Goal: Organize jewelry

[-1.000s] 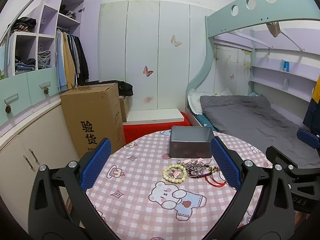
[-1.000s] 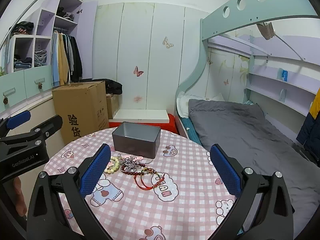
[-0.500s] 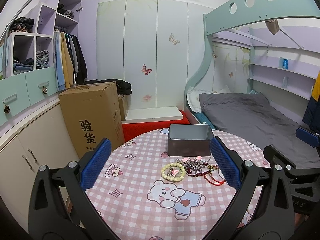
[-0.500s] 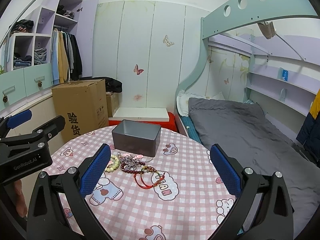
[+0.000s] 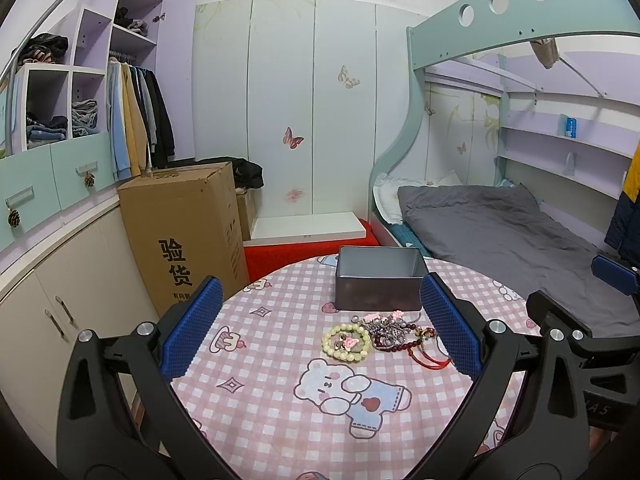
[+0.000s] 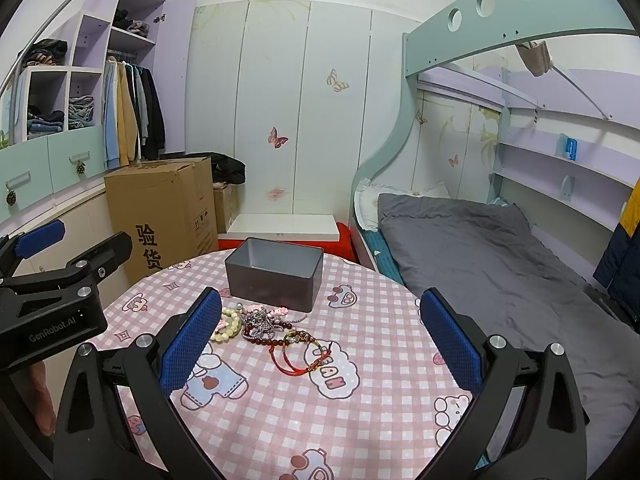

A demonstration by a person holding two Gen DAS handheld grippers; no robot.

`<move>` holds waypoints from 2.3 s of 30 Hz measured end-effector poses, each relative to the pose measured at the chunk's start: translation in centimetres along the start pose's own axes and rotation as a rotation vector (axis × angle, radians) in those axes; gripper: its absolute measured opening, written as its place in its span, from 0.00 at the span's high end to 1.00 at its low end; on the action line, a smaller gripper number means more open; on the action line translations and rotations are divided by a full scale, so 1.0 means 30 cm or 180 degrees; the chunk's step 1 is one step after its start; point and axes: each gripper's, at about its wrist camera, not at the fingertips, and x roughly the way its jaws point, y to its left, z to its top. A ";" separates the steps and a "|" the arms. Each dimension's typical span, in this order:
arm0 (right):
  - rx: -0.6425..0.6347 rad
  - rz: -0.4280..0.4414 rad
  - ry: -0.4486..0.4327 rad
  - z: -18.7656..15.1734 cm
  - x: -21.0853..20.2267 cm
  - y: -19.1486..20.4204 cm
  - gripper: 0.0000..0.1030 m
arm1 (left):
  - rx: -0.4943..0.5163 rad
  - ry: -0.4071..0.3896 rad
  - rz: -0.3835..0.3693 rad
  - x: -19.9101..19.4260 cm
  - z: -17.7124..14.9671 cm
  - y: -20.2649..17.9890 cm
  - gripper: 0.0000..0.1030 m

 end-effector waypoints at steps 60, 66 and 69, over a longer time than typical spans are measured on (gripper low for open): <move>-0.0008 0.0005 0.0025 -0.002 0.000 0.013 0.07 | 0.0059 0.0003 0.0024 -0.004 -0.003 -0.007 0.06; -0.0002 0.0003 0.0021 -0.003 -0.002 0.015 0.07 | 0.0063 0.0003 0.0027 -0.003 -0.001 -0.008 0.06; -0.0004 0.0000 0.0020 -0.003 -0.001 0.016 0.07 | 0.0064 0.0001 0.0029 -0.003 -0.001 -0.010 0.06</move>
